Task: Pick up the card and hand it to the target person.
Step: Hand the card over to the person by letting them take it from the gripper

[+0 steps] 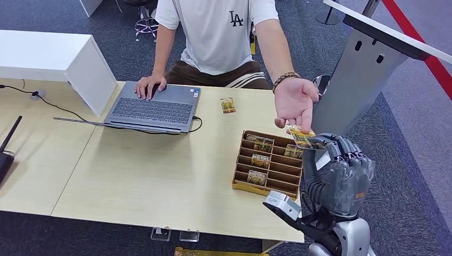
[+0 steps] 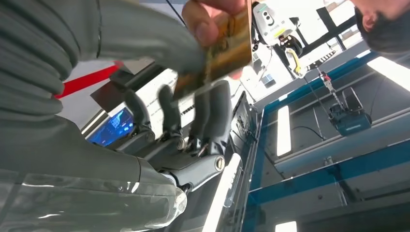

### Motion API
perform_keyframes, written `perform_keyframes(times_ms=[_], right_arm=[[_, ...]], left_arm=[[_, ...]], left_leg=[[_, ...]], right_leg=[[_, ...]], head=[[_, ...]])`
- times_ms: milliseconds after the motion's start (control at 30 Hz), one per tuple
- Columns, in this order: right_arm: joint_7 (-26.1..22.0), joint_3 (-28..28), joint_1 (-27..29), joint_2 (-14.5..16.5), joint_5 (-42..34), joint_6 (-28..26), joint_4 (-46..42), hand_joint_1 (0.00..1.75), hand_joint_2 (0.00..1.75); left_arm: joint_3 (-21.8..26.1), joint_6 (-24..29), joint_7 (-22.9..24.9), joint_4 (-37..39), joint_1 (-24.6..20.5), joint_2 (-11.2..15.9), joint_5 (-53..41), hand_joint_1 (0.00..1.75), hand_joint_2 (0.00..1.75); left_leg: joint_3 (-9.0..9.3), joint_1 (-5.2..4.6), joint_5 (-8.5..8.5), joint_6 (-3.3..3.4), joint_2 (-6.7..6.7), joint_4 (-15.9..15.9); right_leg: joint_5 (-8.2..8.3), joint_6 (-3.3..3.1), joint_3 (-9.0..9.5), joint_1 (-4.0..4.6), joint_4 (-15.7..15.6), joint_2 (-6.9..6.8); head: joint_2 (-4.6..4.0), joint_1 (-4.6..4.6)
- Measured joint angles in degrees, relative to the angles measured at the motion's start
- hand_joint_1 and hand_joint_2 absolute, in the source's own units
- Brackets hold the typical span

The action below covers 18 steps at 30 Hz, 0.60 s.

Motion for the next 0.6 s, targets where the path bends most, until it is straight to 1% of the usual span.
perform_keyframes(times_ms=[100, 167, 233, 267, 300, 367, 433, 500, 600], right_arm=[[0.1, -0.09, 0.04, 0.03, -3.07, 0.01, 0.0, 0.0, 1.75], [-0.22, -0.03, 0.02, 0.02, -9.57, 0.04, 0.0, 0.0, 1.75], [-1.98, 0.07, -0.02, -0.02, -20.39, 0.49, 0.0, 0.0, 1.75], [-3.64, 0.1, -0.03, -0.03, -27.74, 1.2, 0.0, 0.0, 1.75], [-5.85, 0.12, -0.04, -0.03, -36.73, 2.44, 0.01, 0.0, 1.75], [-10.72, 0.08, 0.05, -0.03, -57.26, 6.63, 0.02, 0.0, 1.75], [-14.4, -0.04, 0.25, -0.05, -73.99, 11.29, 0.12, 0.0, 1.75], [-16.03, -0.14, 0.41, -0.15, -84.75, 14.82, 0.32, 0.0, 1.75], [-15.62, -0.23, 0.73, -0.62, -95.3, 18.49, 0.76, 0.0, 1.75]], left_arm=[[0.0, -0.1, 0.26, 0.0, 0.0, -0.05, -0.09, 0.0, 1.75], [0.0, -0.02, 0.24, 0.0, 0.0, -0.05, -0.07, 0.0, 0.87], [0.0, 0.29, 0.15, 0.0, 0.0, -0.05, 0.11, 0.0, 0.0], [0.0, 0.56, 0.18, 0.0, 0.0, -0.05, 0.29, 0.0, 0.0], [0.0, 0.81, 0.25, 0.0, 0.0, -0.05, 0.49, 0.0, 0.0], [0.0, 1.14, 0.53, 0.0, 0.0, -0.05, 0.75, 0.0, 0.0], [0.0, 1.36, 0.89, 0.0, 0.01, -0.05, 0.81, 0.0, 0.0], [0.0, 1.53, 1.18, 0.0, 0.0, -0.05, 0.86, 0.0, 0.0], [0.0, 1.57, 1.4, 0.0, 0.0, -0.05, 0.98, 0.0, 0.0]], left_leg=[[0.0, 0.0, 0.0, 0.0, 0.0, 0.0], [0.0, 0.0, 0.0, 0.0, 0.0, 0.0], [0.0, 0.0, 0.0, 0.0, 0.0, 0.0], [0.0, 0.0, 0.0, 0.0, 0.0, 0.0], [0.0, 0.0, 0.0, 0.0, 0.0, 0.0], [0.0, 0.0, 0.0, 0.0, 0.0, 0.0], [0.0, 0.0, 0.0, 0.0, -0.01, 0.0], [-0.01, 0.0, 0.0, 0.0, -0.01, 0.0], [-0.01, 0.0, 0.0, 0.0, -0.01, 0.0]], right_leg=[[0.0, 0.0, 0.0, 0.0, 0.0, 0.0], [0.0, 0.0, 0.01, 0.0, 0.0, 0.0], [0.0, 0.0, 0.01, 0.0, 0.0, 0.0], [0.0, 0.0, 0.01, 0.0, 0.0, 0.0], [0.0, 0.0, 0.01, 0.0, 0.0, 0.0], [0.0, 0.0, 0.0, 0.0, 0.0, 0.0], [0.0, 0.0, 0.0, 0.0, 0.0, 0.0], [0.0, 0.0, -0.01, 0.0, 0.0, 0.0], [0.0, 0.0, -0.02, 0.0, 0.0, 0.0]], head=[[0.01, -0.01], [0.01, -0.02], [0.0, -0.02], [-0.01, -0.02], [-0.01, -0.02], [-0.01, -0.02], [-0.01, -0.02], [0.0, -0.04], [0.0, -0.04]])
